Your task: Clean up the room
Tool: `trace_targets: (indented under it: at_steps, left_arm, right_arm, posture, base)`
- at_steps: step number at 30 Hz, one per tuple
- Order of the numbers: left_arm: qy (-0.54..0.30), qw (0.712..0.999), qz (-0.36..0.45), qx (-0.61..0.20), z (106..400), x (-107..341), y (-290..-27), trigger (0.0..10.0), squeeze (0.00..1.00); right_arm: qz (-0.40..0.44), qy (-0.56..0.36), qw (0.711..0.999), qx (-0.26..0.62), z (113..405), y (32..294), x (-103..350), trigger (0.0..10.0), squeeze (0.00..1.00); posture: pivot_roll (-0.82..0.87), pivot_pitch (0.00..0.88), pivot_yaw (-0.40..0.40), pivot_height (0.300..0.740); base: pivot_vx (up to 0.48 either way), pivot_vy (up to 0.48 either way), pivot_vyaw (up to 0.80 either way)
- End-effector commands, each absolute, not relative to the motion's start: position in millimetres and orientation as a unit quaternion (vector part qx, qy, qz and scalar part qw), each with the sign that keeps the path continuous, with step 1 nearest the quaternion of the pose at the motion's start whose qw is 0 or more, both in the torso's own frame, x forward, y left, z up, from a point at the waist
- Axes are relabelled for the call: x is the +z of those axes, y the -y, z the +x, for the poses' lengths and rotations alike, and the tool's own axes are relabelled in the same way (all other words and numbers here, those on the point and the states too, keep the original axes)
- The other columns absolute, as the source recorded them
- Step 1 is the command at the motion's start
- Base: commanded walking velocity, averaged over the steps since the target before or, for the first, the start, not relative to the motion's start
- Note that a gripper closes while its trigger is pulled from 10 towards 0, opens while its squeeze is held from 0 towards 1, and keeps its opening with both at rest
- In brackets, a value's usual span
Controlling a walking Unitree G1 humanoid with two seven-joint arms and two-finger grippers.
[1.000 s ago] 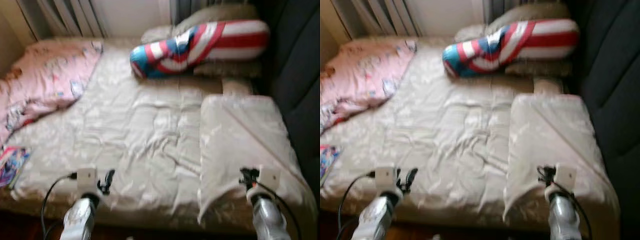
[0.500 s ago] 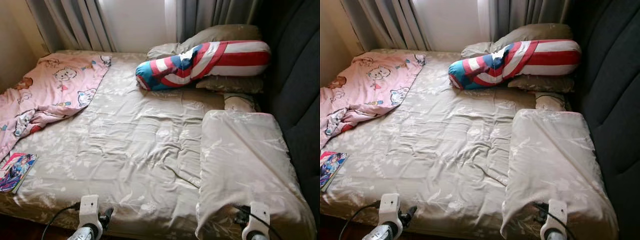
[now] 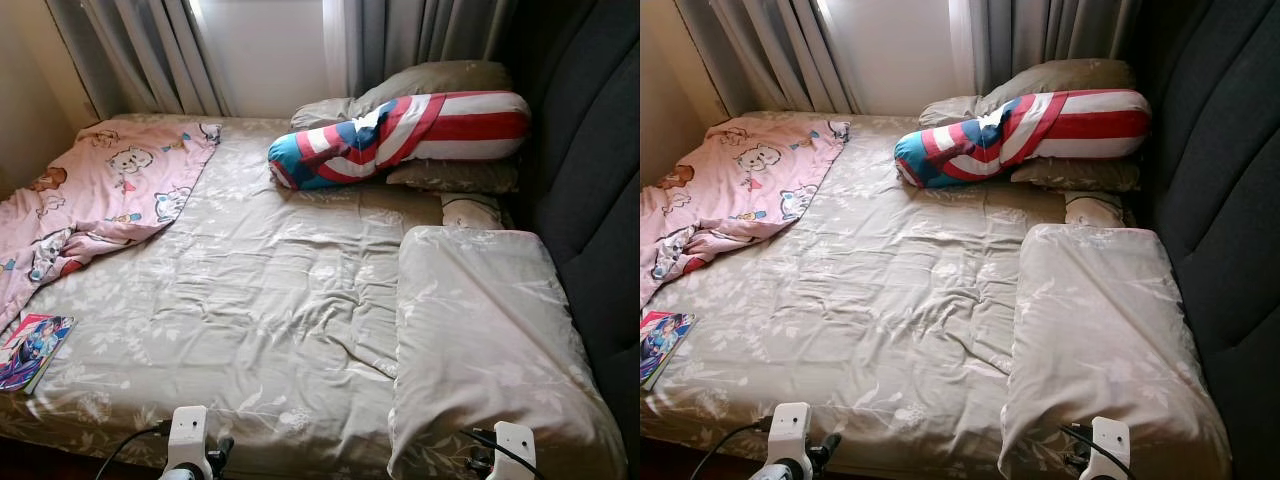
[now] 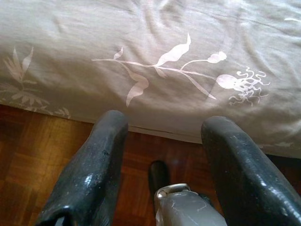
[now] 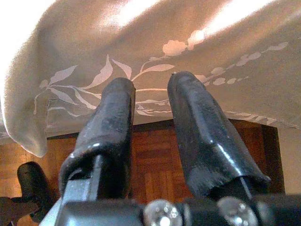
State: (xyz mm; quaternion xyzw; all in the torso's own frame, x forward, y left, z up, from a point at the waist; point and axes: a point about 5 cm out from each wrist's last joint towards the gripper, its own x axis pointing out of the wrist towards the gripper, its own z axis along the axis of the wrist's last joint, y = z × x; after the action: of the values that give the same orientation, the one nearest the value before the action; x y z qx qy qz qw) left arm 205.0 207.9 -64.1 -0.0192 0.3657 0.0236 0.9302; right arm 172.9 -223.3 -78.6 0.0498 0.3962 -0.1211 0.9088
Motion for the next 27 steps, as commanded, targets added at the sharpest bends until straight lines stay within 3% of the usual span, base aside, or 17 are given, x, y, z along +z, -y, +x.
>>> trace_targets:
  at_steps: [1, 14, 15, 16, 27]
  left_arm:
    - [-0.374, 0.927, -0.01, 0.021, 201, -66, -209, 10.0, 0.0]
    - [-0.41, 0.911, -0.008, 0.037, 183, -76, -218, 10.0, 0.0]
    - [-0.413, 0.91, -0.008, 0.038, 181, -76, -219, 10.0, 0.0]
    - [-0.416, 0.909, -0.009, 0.04, 180, -77, -219, 10.0, 0.0]
    - [-0.431, 0.901, 0.003, 0.046, 174, -81, -219, 10.0, 0.0]
  right_arm:
    - [0.051, -0.399, 0.907, -0.123, 172, 222, -80, 10.0, 1.0]
    - [0.043, -0.41, 0.906, -0.102, 173, 215, -81, 10.0, 1.0]
    - [0.043, -0.413, 0.905, -0.096, 173, 213, -82, 10.0, 0.56]
    - [0.044, -0.414, 0.905, -0.09, 173, 211, -82, 10.0, 0.0]
    - [0.043, -0.419, 0.903, -0.085, 175, 206, -83, 10.0, 0.0]
  posture:
    - [-0.04, 0.0, 0.026, 0.74]
    - [-0.04, 0.0, 0.022, 0.74]
    - [-0.04, 0.0, 0.022, 0.74]
    - [-0.04, 0.0, 0.021, 0.74]
    - [-0.05, 0.0, 0.028, 0.74]
  base:
    - [0.0, 0.0, 0.0]
    - [0.0, 0.0, 0.0]
    - [0.0, 0.0, 0.0]
    - [0.0, 0.0, 0.0]
    - [0.0, 0.0, 0.0]
